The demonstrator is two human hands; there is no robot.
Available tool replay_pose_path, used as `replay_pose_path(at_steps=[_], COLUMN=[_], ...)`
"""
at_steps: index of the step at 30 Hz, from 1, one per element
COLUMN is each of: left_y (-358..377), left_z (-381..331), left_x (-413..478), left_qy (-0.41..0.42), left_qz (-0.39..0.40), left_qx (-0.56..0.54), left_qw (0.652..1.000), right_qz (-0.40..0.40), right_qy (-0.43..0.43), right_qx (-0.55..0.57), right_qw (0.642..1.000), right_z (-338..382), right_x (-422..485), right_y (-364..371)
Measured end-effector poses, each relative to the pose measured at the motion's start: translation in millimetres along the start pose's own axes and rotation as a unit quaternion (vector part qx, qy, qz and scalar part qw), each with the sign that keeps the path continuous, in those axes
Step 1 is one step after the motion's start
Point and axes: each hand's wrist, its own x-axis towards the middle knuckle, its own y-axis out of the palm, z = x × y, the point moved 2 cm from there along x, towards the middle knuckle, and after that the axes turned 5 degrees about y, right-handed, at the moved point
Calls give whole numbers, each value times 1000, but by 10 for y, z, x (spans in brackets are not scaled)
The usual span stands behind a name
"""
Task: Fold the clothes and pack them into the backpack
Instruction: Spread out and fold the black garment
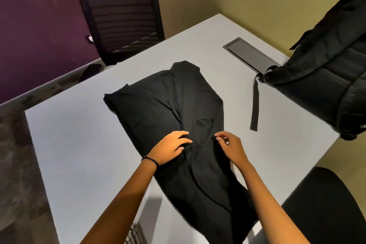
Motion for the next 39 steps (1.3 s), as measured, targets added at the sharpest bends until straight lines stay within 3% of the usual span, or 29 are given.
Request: replay_pose_path(at_steps=[5,18,24,27,31,35,37,39], left_y=[-170,-490,-626,-727,-998,-1161,-1159,-1134], left_z=[277,966,1197,1318,1436,1669,1805,1941], left_x=[271,1176,1558,1741,1923,1958,1914,1831], left_qy=[-56,-145,-164,-196,-258,-313,-349,-377], left_qz=[-21,-144,-173,-198,-250,-236,-211,-212], left_qx=[-44,-225,-292,-352,-429,-472,-443,-379], left_qw=[997,953,926,893,829,790,798,818], right_qz=[-11,-8,-76,-105,-78,22,98,193], right_qy=[6,164,164,107,-92,-284,-344,-347], right_qx=[34,181,302,247,68,-164,-220,-238], right_qw=[999,970,936,957,990,944,907,886], right_z=[339,860,1061,1178,1458,1640,1668,1623], right_x=[598,1995,2360,2505,2423,2134,1985,1923], right_y=[162,609,668,678,792,1063,1184,1240])
